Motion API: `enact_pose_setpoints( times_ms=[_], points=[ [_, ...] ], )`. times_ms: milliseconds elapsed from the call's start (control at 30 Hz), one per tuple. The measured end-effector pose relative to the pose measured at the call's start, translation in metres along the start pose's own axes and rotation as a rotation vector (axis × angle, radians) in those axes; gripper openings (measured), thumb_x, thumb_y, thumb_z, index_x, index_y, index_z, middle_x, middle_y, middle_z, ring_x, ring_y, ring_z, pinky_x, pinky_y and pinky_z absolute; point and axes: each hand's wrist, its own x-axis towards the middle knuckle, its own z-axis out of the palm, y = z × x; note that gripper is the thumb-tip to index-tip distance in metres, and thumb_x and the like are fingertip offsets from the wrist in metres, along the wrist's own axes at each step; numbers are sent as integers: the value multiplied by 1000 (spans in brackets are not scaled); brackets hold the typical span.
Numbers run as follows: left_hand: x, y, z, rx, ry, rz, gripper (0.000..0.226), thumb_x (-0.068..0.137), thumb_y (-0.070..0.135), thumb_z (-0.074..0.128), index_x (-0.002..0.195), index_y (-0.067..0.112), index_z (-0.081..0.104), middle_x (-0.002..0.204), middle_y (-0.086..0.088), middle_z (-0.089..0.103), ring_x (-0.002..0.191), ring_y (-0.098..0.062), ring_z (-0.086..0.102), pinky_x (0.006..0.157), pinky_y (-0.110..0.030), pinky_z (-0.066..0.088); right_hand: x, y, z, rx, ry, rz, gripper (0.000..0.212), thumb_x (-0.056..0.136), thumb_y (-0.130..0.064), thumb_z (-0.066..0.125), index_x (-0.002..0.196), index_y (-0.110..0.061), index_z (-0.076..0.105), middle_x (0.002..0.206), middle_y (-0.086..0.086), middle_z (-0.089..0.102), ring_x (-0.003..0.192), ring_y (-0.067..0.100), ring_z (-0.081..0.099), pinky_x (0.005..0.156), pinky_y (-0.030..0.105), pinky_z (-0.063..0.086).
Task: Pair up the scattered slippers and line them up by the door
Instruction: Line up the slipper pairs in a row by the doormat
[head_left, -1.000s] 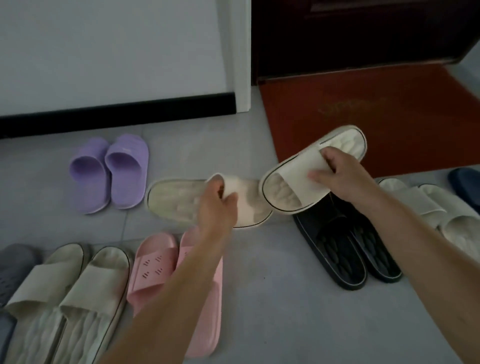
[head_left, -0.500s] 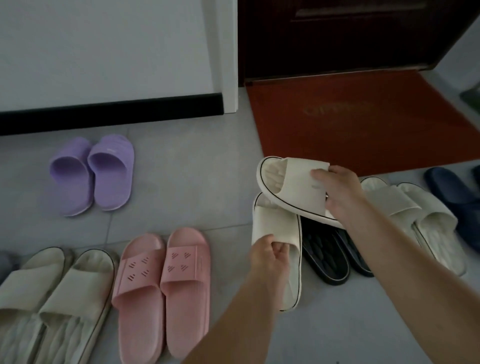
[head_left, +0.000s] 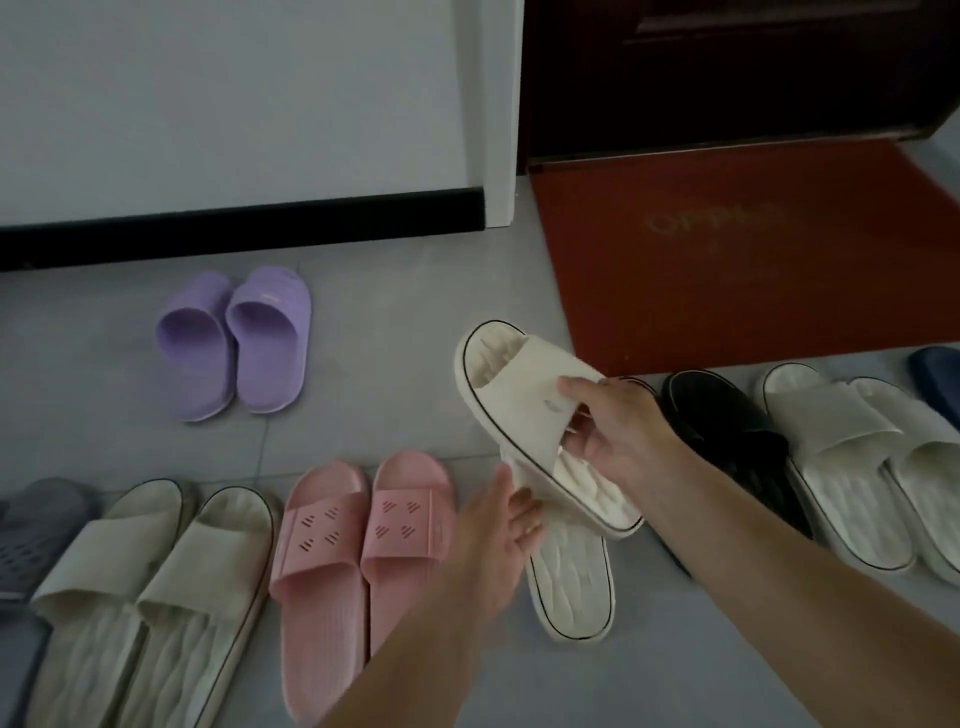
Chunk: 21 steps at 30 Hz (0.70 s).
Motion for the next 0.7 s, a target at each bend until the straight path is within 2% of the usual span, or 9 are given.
enact_pose_setpoints(
  times_ms=[67, 133, 233, 300, 367, 433, 500, 600, 700],
  points=[
    [-7, 11, -10, 382, 14, 261, 40, 83, 43, 66, 104, 10, 54, 99, -9, 64, 95, -22, 62, 84, -33, 51, -4, 15, 13, 125, -35, 121, 2, 87, 1, 60, 87, 2, 59, 65, 14, 70, 55, 23, 69, 50, 39, 59],
    [-8, 19, -21, 752, 165, 443, 40, 77, 32, 75, 99, 13, 48, 95, -7, 58, 88, -19, 59, 70, -23, 46, -6, 29, 24, 184, -68, 207, 7, 88, 0, 59, 81, 1, 58, 55, 12, 69, 47, 20, 68, 44, 37, 57],
    [-5, 37, -36, 755, 347, 582, 29, 81, 14, 69, 102, 5, 52, 98, -13, 64, 90, -24, 63, 73, -35, 51, -7, 42, 22, 2, -231, 225, 13, 91, -6, 56, 81, -2, 62, 64, 11, 71, 54, 19, 70, 46, 28, 56],
    [-4, 45, -52, 682, 333, 589, 17, 84, 8, 66, 98, 6, 56, 94, -17, 68, 87, -29, 67, 75, -47, 56, -6, 48, 6, -221, -227, 116, 14, 88, -13, 61, 77, -7, 68, 74, 11, 72, 63, 19, 70, 50, 25, 54],
    [-4, 49, -68, 732, 323, 522, 24, 84, 8, 65, 104, 8, 53, 96, -10, 65, 92, -28, 64, 78, -42, 56, 0, 57, -23, -571, -8, -149, 6, 84, -19, 66, 82, -14, 66, 80, 6, 69, 69, 18, 66, 53, 23, 49],
    [-4, 45, -81, 853, 293, 508, 37, 83, 6, 64, 116, 10, 49, 101, -2, 61, 97, -20, 60, 80, -25, 51, 5, 69, -53, -1094, 132, -340, 27, 82, -25, 67, 104, -17, 55, 93, 0, 61, 80, 19, 61, 58, 24, 42],
    [-5, 32, -86, 924, 243, 482, 38, 83, 4, 63, 117, 9, 48, 99, 0, 59, 94, -16, 58, 82, -25, 49, 13, 84, -76, -1511, 67, -343, 56, 82, -27, 62, 130, -20, 33, 106, 3, 58, 89, 25, 62, 64, 29, 41],
    [-7, 12, -80, 934, 229, 376, 30, 87, 8, 61, 114, 4, 49, 100, -4, 60, 96, -19, 59, 85, -29, 49, 27, 93, -88, -1770, 17, -358, 71, 91, -21, 46, 148, -23, 4, 98, 9, 65, 84, 28, 64, 62, 31, 42],
    [-3, 2, -70, 877, 228, 365, 33, 88, 7, 58, 120, 4, 48, 114, -10, 60, 108, -24, 58, 97, -41, 46, 42, 85, -92, -1843, 53, -397, 67, 93, -13, 38, 149, -24, 3, 104, 13, 64, 89, 29, 63, 67, 35, 46]
  ],
)
